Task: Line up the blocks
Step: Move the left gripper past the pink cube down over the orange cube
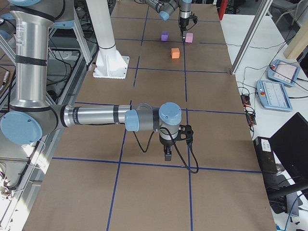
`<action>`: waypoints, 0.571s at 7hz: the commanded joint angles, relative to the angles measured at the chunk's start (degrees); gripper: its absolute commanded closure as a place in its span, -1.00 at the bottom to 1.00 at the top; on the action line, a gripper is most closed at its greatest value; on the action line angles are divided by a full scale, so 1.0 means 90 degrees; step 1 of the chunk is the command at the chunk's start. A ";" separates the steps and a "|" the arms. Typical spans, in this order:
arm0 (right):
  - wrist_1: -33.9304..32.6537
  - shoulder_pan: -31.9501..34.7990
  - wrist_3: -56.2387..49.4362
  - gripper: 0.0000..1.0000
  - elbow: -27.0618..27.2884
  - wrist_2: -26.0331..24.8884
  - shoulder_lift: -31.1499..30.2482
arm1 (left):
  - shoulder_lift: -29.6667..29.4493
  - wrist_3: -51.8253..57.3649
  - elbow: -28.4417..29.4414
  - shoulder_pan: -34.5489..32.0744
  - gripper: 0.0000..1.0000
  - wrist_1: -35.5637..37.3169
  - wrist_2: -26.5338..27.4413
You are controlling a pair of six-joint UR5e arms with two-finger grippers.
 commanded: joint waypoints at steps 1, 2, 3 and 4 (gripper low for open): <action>0.0000 0.0000 0.0000 -1.00 0.0000 0.0000 0.0000 | -0.0226 -0.0618 0.0241 0.0543 -1.00 -0.0009 0.0784; 0.0000 0.0000 0.0000 -1.00 0.0000 0.0000 0.0000 | -0.0236 -0.0812 0.0290 0.0671 -1.00 -0.0009 0.0797; 0.0000 0.0000 0.0000 -1.00 0.0000 0.0000 0.0000 | -0.0226 -0.0872 0.0348 0.0798 -1.00 -0.0009 0.0836; 0.0000 0.0000 0.0000 -1.00 0.0000 0.0000 0.0000 | -0.0226 -0.0940 0.0494 0.0857 -1.00 -0.0018 0.0943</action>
